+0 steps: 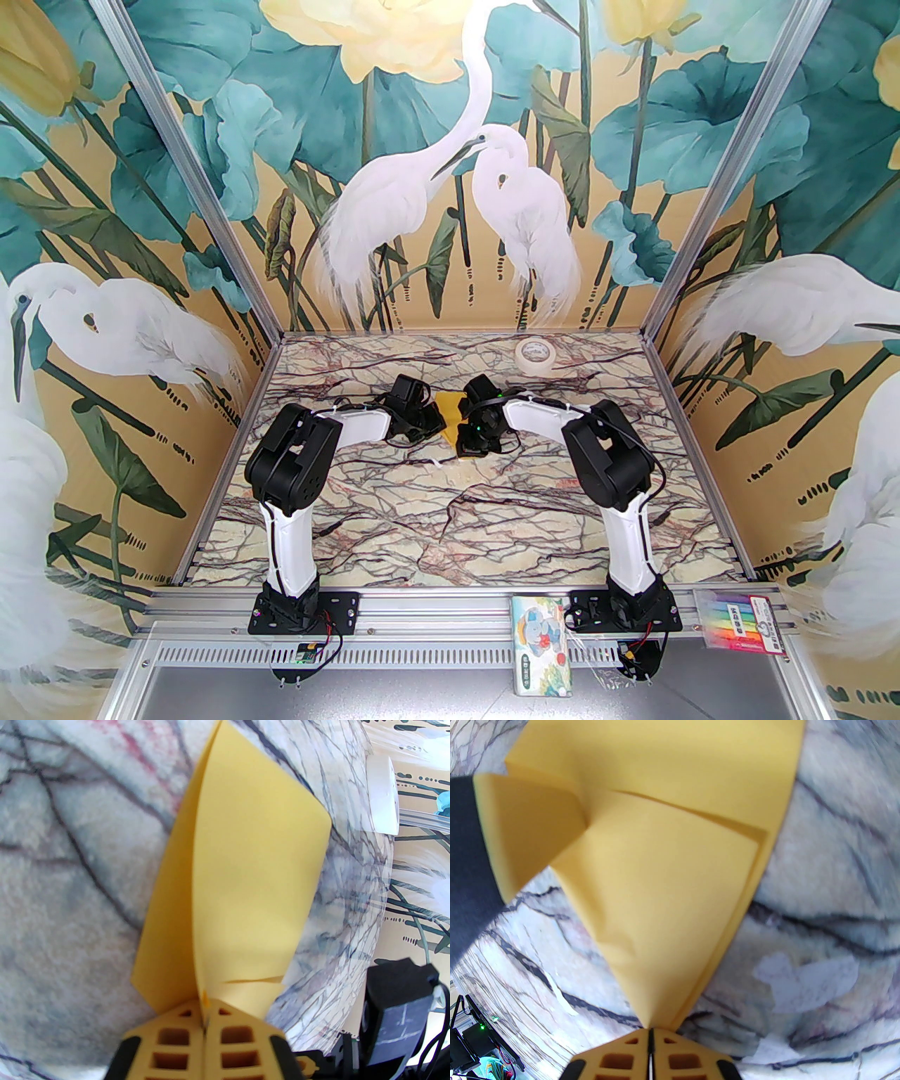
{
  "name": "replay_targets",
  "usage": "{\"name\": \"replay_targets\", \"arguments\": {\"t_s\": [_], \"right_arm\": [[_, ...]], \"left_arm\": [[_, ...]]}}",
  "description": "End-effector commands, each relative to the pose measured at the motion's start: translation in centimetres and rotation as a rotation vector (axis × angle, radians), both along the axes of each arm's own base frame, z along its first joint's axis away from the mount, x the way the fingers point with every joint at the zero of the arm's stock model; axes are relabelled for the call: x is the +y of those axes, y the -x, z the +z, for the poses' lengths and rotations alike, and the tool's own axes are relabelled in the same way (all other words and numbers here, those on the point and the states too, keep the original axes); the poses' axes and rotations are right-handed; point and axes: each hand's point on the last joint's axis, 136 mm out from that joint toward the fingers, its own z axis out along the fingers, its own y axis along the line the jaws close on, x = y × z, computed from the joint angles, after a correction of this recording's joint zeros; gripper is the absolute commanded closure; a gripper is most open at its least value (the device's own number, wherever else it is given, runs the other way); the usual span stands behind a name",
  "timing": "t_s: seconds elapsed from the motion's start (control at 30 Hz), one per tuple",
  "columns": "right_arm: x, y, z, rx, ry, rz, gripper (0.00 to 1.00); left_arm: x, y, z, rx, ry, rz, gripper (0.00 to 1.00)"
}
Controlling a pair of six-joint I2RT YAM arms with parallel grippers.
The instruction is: Fold a paper plane with a square sheet of paper (fold left side to right side)
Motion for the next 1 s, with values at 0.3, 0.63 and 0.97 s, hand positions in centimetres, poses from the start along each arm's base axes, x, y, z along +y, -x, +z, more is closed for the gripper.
{"name": "replay_targets", "arguments": {"t_s": [0.3, 0.63, 0.97], "right_arm": [[1.8, -3.7, 2.8, -0.074, 0.006, -0.008, 0.92], [1.7, -3.6, -0.2, -0.025, 0.049, 0.008, 0.93], [-0.3, -0.7, -1.1, 0.015, 0.078, 0.006, 0.93]], "left_arm": [[-0.5, 0.0, -0.7, 0.027, -0.006, -0.003, 1.00], [-0.5, -0.1, -0.7, 0.031, -0.008, -0.001, 1.00], [-0.3, -0.2, -0.9, 0.044, -0.028, 0.009, 1.00]]}}
